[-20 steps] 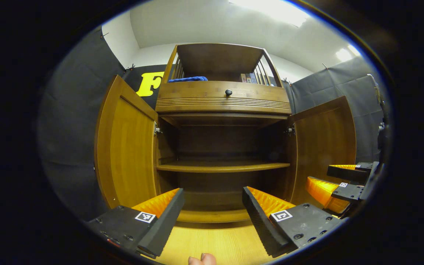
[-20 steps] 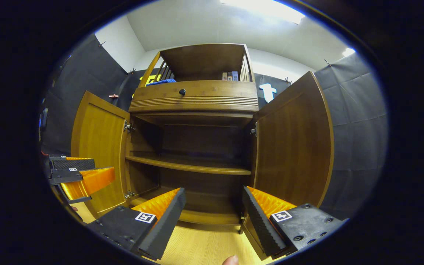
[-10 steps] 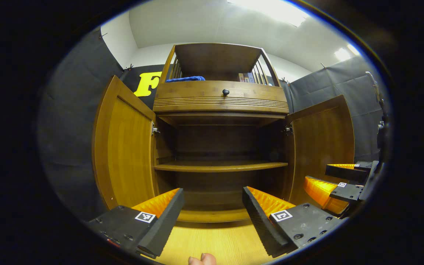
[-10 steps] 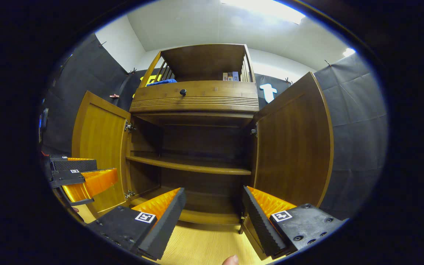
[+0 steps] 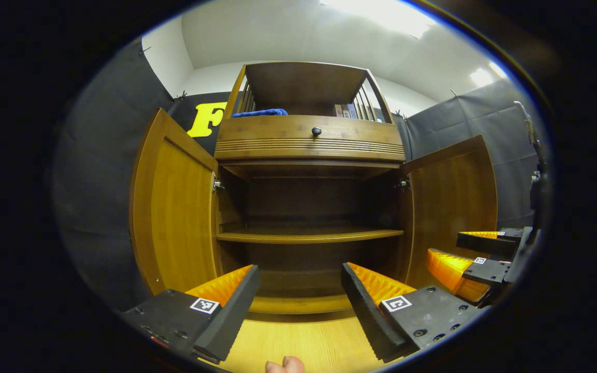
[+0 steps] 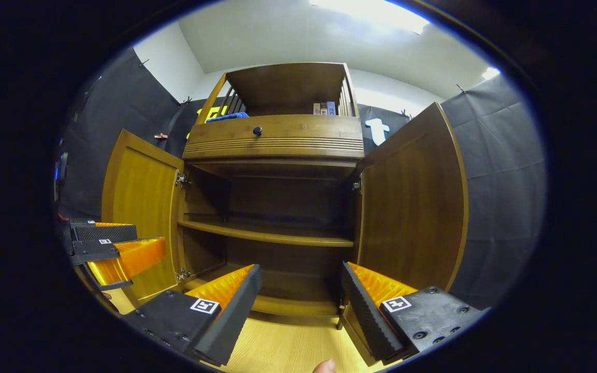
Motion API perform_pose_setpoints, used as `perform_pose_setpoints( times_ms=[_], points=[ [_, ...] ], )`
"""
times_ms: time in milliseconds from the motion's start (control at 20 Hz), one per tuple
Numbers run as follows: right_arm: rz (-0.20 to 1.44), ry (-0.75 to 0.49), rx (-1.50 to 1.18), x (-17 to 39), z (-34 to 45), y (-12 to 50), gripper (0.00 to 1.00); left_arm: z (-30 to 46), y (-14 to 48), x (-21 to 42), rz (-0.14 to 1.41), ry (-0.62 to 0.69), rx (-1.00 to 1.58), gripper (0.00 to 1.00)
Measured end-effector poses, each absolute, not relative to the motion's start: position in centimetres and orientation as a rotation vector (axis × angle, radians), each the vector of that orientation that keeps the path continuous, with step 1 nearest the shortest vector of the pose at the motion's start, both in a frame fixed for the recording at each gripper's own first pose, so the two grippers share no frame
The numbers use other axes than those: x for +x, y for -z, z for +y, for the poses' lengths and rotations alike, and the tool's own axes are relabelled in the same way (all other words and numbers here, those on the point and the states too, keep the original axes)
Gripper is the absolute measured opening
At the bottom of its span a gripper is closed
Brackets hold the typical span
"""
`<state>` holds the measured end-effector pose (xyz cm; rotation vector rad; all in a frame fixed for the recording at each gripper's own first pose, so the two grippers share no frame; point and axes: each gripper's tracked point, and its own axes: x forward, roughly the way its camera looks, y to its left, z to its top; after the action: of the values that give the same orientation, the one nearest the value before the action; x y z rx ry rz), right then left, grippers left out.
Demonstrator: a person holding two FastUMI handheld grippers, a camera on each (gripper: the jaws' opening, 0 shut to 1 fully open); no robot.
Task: Open the right door of the double-door shoe cabinet with the right hand, and open the left door with the left hand.
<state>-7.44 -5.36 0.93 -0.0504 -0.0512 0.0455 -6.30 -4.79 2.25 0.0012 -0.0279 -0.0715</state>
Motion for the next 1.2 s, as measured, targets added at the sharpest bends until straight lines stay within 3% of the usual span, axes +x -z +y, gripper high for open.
perform_pose_setpoints(
  times_ms=[1200],
  points=[
    [-0.054,-0.058,-0.052,-7.48,-5.12,-0.98,0.98,-4.75,-2.48,-6.34,-0.029,0.065,-0.002,1.00]
  ],
)
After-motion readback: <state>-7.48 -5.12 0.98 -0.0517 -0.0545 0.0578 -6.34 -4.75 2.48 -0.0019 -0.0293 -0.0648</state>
